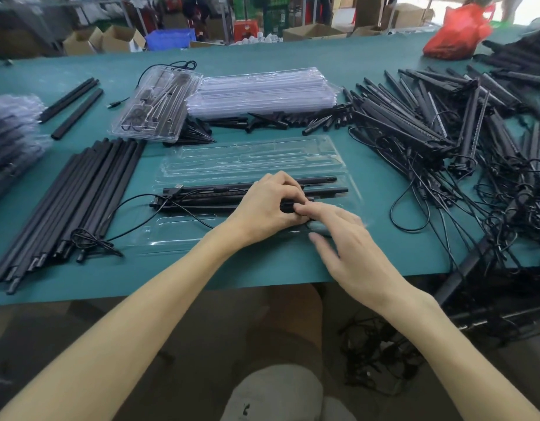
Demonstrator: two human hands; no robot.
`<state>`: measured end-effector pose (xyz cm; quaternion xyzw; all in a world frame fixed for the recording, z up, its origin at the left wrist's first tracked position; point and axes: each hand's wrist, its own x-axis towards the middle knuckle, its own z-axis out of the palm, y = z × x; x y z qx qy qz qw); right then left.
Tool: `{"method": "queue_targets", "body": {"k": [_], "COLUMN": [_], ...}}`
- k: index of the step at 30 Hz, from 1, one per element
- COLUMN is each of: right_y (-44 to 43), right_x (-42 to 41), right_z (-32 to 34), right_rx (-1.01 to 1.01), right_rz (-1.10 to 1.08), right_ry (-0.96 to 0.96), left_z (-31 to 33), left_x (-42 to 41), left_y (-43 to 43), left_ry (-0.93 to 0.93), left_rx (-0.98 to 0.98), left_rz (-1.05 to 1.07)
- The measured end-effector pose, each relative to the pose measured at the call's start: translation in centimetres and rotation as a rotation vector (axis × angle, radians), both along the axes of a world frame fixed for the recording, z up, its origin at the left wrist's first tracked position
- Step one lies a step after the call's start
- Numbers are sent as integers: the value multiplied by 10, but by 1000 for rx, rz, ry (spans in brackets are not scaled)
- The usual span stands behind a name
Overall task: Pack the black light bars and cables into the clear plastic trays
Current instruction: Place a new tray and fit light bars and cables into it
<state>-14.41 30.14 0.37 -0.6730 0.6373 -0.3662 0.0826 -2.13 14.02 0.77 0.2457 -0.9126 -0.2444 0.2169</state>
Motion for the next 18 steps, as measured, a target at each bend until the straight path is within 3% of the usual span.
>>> {"method": "queue_targets", "body": {"k": [5,12,16,18], "right_y": [2,-28,-44,-48], "right_x": [-14,-37,-43,-46], "right_z": [12,27,31,31], "right_rx": [3,77,207,231], "right_rz": [54,83,149,154], "right_ry": [-249,-319,-370,-393], "left_z": [2,3,9,10], "left_x": [2,3,1,1], "left_y": [-1,-5,-2,0], "left_ry": [-10,-59,24,19], "left_rx": [32,62,207,175], "left_rz": [-34,-73,-8,-18]}}
